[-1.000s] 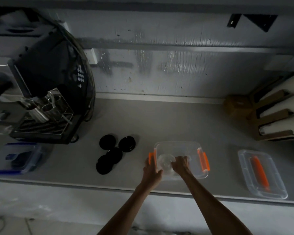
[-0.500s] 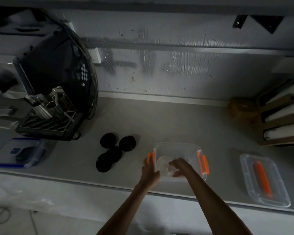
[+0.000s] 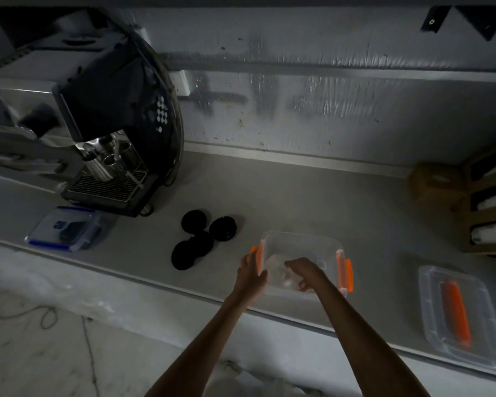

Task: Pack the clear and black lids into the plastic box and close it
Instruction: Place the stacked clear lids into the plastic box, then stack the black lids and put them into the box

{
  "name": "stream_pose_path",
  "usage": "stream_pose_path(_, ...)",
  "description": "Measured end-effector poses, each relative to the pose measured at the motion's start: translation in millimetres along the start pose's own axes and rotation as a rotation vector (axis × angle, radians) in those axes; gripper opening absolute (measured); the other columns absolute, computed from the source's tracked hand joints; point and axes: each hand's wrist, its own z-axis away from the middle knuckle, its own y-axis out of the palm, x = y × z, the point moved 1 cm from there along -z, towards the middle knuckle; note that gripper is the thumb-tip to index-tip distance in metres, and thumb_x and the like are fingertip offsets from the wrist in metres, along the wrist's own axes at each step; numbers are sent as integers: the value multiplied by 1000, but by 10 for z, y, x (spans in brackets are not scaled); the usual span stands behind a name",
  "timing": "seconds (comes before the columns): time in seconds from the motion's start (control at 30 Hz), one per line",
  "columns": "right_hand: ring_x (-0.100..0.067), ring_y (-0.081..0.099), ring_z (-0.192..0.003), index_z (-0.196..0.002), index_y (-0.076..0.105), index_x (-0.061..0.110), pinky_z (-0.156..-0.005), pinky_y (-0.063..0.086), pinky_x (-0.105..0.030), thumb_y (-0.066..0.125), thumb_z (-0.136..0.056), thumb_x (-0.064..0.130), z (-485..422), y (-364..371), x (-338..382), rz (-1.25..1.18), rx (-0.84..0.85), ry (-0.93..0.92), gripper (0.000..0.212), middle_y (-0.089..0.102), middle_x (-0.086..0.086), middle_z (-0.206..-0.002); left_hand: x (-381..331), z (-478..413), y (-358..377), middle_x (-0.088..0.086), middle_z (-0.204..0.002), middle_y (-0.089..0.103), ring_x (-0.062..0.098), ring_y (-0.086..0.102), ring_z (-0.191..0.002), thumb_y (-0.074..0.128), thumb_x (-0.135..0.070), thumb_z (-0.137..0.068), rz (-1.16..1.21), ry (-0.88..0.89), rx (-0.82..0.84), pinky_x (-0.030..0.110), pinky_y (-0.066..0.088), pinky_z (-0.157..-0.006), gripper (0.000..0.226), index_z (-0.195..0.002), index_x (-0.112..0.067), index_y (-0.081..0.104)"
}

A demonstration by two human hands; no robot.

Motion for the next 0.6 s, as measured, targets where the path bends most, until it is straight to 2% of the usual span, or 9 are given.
stream_pose_path(0.07, -40, 59, -115, -131, 53, 2, -92, 54, -44, 51, -97, 34, 35, -51, -10, 75, -70, -86, 47, 57, -21, -132, -24, 13, -5, 16, -152, 31, 34, 37, -137, 50, -20, -94, 34, -51, -63, 39, 34, -112, 64, -151, -14, 21)
stream_pose_path(0.13, -36, 56, -122, -132, 56, 4, -99, 48, -38, 49, -96, 29, 108, -90, 2, 183, -194, -214, 44, 58, -19, -134, -36, 34, -45, 19, -146, 40, 35, 42, -134, 49, -23, -97, 46, -62, -147, 38, 36, -109, 55, -147, -9, 31)
stream_pose_path(0.2, -34, 61, -115, -120, 65, 6, -91, 45, -32, 46, -95, 25, 231, -103, 37, 223, -337, -326, 36, 66, -18, -124, -1, 53, -123, 21, -145, 43, 34, 41, -135, 47, -24, -99, 47, -84, -205, 38, 33, -110, 53, -146, -4, 33)
stream_pose_path(0.3, -34, 67, -98, -97, 71, 7, -77, 44, -31, 43, -97, 22, 453, -50, 194, 207, -485, -492, 31, 73, -15, -102, 189, 79, -329, 19, -146, 45, 31, 43, -135, 47, -21, -99, 47, -120, -287, 37, 34, -112, 51, -145, -3, 36)
stream_pose_path(0.37, -33, 67, -97, -96, 72, 9, -77, 47, -32, 51, -95, 24, 601, 44, 340, 114, -450, -599, 26, 74, -14, -100, 384, 92, -497, 19, -138, 54, 30, 51, -128, 49, -17, -98, 100, -143, -344, 39, 41, -107, 46, -141, -2, 42)
stream_pose_path(0.43, -31, 71, -89, -93, 73, 11, -80, 53, -35, 58, -91, 22, 668, 170, 495, -1, -335, -673, 19, 76, -12, -91, 611, 47, -701, 20, -132, 58, 31, 56, -122, 49, -12, -98, 138, -155, -382, 39, 45, -102, 41, -137, 0, 46)
stream_pose_path(0.5, -29, 73, -77, -87, 72, 10, -76, 58, -39, 59, -89, 19, 655, 311, 680, -63, -256, -697, 16, 75, -11, -79, 853, -70, -918, 22, -130, 60, 33, 57, -120, 48, -10, -97, 142, -165, -402, 40, 46, -100, 39, -134, 2, 48)
stream_pose_path(0.6, -28, 69, -63, -75, 68, 5, -71, 58, -41, 59, -89, 16, 415, 593, 1035, -44, -261, -682, 20, 70, -14, -68, 1180, -305, -1216, 21, -125, 62, 34, 57, -117, 51, -9, -96, 86, -143, -425, 41, 46, -99, 35, -129, 2, 54)
